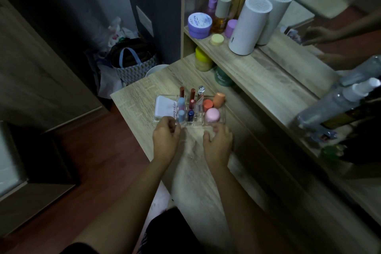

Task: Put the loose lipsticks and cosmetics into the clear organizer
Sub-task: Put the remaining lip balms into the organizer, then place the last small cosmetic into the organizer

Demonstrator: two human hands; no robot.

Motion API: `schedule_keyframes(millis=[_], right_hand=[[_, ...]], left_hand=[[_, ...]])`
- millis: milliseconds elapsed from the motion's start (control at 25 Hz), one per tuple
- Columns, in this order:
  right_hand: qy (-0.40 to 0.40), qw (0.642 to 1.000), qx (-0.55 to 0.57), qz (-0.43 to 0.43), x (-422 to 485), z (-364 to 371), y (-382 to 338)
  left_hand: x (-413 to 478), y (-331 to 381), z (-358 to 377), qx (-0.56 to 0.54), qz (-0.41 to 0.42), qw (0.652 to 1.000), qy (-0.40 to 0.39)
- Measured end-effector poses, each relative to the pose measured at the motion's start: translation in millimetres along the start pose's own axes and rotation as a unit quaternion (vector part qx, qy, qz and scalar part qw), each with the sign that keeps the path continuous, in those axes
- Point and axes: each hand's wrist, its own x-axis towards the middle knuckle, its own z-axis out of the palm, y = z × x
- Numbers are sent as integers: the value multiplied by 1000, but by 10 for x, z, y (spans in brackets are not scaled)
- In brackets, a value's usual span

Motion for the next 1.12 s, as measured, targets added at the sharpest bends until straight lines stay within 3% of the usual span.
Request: schedule_keyframes(millis=[80,200,400,600,720,1120], right_hand=[[-9,998,-28,62,-103,-31,164],[-48,994,1,102,-159,-53,333],[-47,970,214,106,-47,-197,361],[-70,942,326,38,220,-276,193],[-70,949,306,0,342,-229,95],[-110,955,273,-25,500,41,5]], left_hand=[[-185,-61,24,-2,27,999,-34],[-364,-160,84,72,140,978,-135],[-317,-328,110,183,307,909,-213],[-229,-484,144,258,321,863,-292],[-230,-537,155,294,354,847,-266],[-219,-576,169,298,360,845,-260]])
